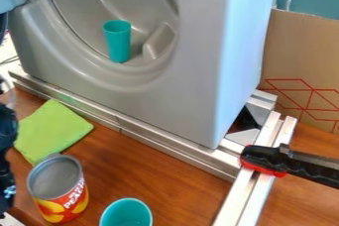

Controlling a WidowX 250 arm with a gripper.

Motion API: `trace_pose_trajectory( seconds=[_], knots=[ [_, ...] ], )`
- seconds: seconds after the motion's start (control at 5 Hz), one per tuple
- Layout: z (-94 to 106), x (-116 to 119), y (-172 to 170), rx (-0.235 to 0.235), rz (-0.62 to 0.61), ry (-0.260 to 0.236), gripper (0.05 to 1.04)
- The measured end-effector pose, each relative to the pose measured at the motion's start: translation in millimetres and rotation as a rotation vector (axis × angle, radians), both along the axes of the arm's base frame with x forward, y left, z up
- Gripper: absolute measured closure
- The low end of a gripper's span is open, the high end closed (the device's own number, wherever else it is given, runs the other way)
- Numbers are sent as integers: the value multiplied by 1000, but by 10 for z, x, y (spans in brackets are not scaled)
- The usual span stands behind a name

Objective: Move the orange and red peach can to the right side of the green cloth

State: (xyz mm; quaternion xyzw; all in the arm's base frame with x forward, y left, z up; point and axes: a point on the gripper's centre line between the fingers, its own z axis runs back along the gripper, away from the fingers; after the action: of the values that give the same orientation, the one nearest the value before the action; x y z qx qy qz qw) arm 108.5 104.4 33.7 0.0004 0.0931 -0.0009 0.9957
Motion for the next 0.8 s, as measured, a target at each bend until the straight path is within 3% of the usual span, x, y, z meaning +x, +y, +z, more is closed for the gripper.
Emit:
trace_pose_trajectory(
  seconds=[0.2, 0.8],
  knots=[
    [-34, 131, -109, 19, -20, 19, 83],
    [-309, 318, -104, 8, -15, 108, 82]
  ],
)
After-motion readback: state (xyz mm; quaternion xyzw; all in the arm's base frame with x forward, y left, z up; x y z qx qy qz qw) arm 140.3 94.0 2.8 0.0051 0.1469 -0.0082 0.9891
